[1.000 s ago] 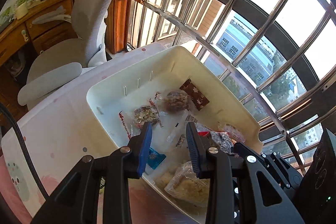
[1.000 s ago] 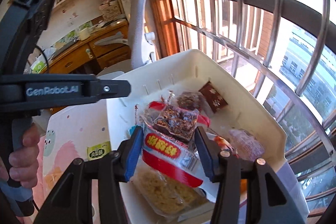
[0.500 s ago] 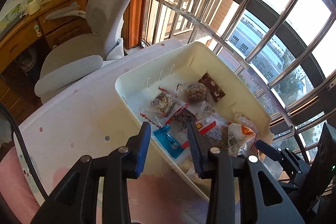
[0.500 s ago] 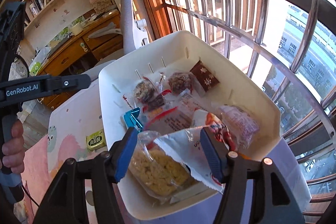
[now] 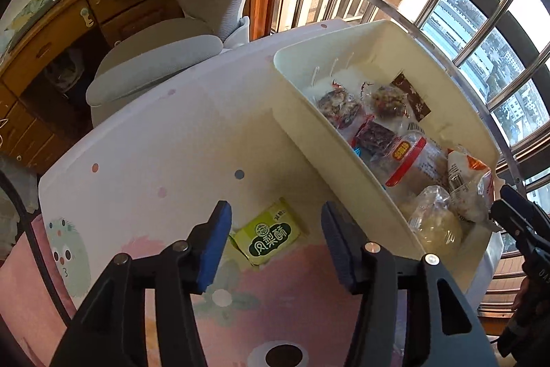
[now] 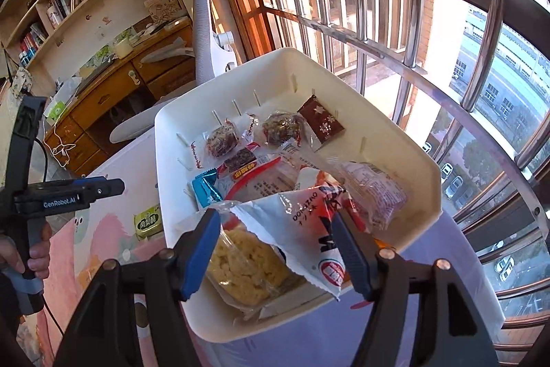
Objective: Organize snacks
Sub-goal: 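Move the left tool down to the green-yellow pack on the table, then close the left tool on the green-yellow pack and lift it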
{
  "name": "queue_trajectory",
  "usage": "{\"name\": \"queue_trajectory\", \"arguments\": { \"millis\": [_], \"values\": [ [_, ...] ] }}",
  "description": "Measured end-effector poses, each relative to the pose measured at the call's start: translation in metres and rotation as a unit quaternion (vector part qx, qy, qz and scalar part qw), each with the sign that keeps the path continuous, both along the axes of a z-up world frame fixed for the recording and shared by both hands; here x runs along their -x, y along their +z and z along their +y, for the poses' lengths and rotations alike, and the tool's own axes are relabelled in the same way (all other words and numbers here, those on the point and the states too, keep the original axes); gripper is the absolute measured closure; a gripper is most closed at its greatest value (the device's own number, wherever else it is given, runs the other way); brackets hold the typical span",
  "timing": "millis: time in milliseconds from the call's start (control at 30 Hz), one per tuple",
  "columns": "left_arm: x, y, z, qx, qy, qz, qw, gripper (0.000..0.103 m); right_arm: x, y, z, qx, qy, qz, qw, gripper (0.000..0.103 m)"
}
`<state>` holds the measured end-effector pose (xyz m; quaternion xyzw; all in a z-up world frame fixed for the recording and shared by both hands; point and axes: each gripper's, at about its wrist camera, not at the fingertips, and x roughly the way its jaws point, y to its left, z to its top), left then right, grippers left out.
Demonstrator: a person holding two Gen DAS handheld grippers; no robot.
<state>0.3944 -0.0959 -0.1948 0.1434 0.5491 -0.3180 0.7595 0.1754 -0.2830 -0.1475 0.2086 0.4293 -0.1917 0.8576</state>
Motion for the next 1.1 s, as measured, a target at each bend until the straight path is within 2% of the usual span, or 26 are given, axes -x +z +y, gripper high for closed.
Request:
{"name": "queue_trajectory", "arguments": {
  "millis": [67,167,433,667,967,1100],
  "values": [
    [0.0,-0.009,0.0,-0.005,-0.01,0.001,0.9999,0.047,0.001,0.0,-0.001,0.0,0.001,-0.001,1.0,0.027],
    [-0.001,-0.021,-0.001,-0.007,-0.025,0.001,0.9997,0.042,0.001,-0.001,-0.001,0.001,0.005,0.003,1.0,0.026],
    [0.003,-0.053,-0.01,-0.031,-0.088,0.008,0.9956,0.041,-0.002,-0.004,0.004,0.011,0.013,0.016,1.0,0.023],
    [0.007,-0.069,-0.017,-0.053,-0.137,0.004,0.9892,0.041,-0.003,-0.006,0.011,0.013,0.009,0.026,1.0,0.022],
    [0.013,-0.089,-0.027,-0.065,-0.172,0.003,0.9829,0.041,0.002,-0.003,0.019,0.023,0.005,0.035,0.999,0.021],
    [0.013,-0.093,-0.028,-0.062,-0.17,0.006,0.9834,0.041,0.003,-0.002,0.02,0.024,0.005,0.038,0.999,0.021]
  ]
}}
